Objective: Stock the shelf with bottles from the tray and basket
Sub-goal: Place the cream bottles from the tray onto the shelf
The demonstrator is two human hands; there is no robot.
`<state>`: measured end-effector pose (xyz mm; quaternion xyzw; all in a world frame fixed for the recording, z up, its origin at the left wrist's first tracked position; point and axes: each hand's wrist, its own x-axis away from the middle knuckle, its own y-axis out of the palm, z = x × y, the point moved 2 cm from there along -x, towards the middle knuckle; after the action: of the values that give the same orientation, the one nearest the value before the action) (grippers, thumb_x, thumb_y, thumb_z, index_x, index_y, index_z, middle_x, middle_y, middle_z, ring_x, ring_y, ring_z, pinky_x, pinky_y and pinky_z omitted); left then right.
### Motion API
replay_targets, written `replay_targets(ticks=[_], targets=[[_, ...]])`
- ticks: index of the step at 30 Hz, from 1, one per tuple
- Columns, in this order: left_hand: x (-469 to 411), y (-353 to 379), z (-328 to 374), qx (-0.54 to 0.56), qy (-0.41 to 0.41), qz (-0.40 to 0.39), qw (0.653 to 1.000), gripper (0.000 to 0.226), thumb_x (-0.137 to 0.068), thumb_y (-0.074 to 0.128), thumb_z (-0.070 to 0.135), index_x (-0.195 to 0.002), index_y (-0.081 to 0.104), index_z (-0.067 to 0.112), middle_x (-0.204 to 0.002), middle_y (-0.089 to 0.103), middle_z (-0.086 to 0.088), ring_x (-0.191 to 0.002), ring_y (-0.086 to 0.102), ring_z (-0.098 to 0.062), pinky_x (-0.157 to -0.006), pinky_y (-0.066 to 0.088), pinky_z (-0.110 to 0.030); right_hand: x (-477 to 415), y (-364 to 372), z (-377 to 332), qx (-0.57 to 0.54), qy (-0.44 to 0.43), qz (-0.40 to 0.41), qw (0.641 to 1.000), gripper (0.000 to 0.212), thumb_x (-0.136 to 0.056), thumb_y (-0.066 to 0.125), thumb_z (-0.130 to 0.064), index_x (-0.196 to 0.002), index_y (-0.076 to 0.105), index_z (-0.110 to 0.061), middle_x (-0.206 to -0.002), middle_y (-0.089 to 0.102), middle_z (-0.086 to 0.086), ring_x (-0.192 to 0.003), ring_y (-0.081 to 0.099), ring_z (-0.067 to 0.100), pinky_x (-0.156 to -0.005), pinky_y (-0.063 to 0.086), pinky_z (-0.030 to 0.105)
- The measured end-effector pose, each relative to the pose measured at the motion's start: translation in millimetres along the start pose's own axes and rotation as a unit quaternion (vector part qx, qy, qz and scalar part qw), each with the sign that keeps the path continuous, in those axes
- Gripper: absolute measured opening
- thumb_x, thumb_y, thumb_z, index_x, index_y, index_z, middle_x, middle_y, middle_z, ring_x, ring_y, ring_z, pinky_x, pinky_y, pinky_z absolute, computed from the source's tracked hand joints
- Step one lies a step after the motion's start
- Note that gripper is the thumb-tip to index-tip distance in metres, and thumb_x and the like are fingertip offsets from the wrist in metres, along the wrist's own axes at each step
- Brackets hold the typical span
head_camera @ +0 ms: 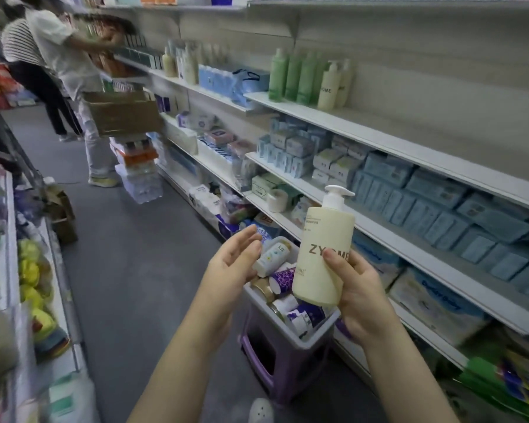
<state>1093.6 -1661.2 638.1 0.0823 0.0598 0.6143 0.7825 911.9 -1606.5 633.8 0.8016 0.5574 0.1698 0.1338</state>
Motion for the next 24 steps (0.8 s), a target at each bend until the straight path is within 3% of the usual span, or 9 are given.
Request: replay_targets(ticks=[7, 10, 14, 18, 24], targets=[[-132.5, -23.9, 9.4, -0.042, -0.015, -0.014, 0.999, 0.033, -0.090, 0.059, 0.036, -0.122, 0.060, 0.035, -0.121, 0.067, 0.015, -0.111, 0.062, -0.006, -0.097, 0.050, -0.034, -126.6, 35.7, 8.3, 0.021, -0.027, 0.020, 0.999, 0.046, -0.066, 0.075, -0.019, -0.111, 0.063, -0.021, -0.103, 0.075, 0.007, -0.093, 0.072, 0.026, -0.079, 0.058, 0.046], [-184.6, -36.5, 19.9, -0.038, -0.022, -0.013, 0.999, 0.030, -0.095, 0.056, 0.029, -0.125, 0.059, 0.031, -0.122, 0.067, 0.012, -0.112, 0.063, -0.010, -0.094, 0.050, -0.031, -182.7, 57.2, 5.4, 0.017, -0.031, 0.024, 0.999, 0.052, -0.065, 0.076, -0.021, -0.114, 0.062, -0.015, -0.104, 0.074, 0.009, -0.096, 0.071, 0.029, -0.085, 0.056, 0.049], [-243.0, -65.1, 28.1, -0.021, -0.017, 0.020, 0.999, 0.028, -0.095, 0.056, 0.028, -0.122, 0.062, 0.029, -0.116, 0.070, 0.012, -0.112, 0.063, -0.014, -0.088, 0.051, -0.029, -249.0, 91.3, 1.5, 0.019, -0.041, 0.010, 0.999, 0.048, -0.067, 0.074, -0.022, -0.113, 0.062, -0.017, -0.102, 0.075, 0.004, -0.091, 0.072, 0.022, -0.077, 0.060, 0.042], [-294.6, -99.2, 33.8, -0.013, -0.022, 0.022, 0.999, 0.027, -0.094, 0.056, 0.030, -0.120, 0.063, 0.031, -0.110, 0.071, 0.014, -0.110, 0.064, -0.012, -0.081, 0.050, -0.027, -303.0, 129.4, 9.3, 0.018, -0.039, 0.015, 0.999, 0.054, -0.062, 0.077, -0.028, -0.113, 0.063, -0.018, -0.104, 0.074, 0.005, -0.096, 0.070, 0.024, -0.081, 0.057, 0.047], [-402.5, -147.9, 40.3, -0.015, -0.040, -0.029, 0.999, 0.028, -0.093, 0.057, 0.033, -0.120, 0.063, 0.032, -0.115, 0.070, 0.011, -0.107, 0.064, -0.011, -0.090, 0.049, -0.031, -376.6, 193.2, 27.1, 0.024, -0.075, 0.037, 0.996, 0.056, -0.061, 0.078, -0.027, -0.113, 0.063, -0.013, -0.100, 0.075, 0.007, -0.086, 0.072, 0.020, -0.066, 0.058, 0.034]])
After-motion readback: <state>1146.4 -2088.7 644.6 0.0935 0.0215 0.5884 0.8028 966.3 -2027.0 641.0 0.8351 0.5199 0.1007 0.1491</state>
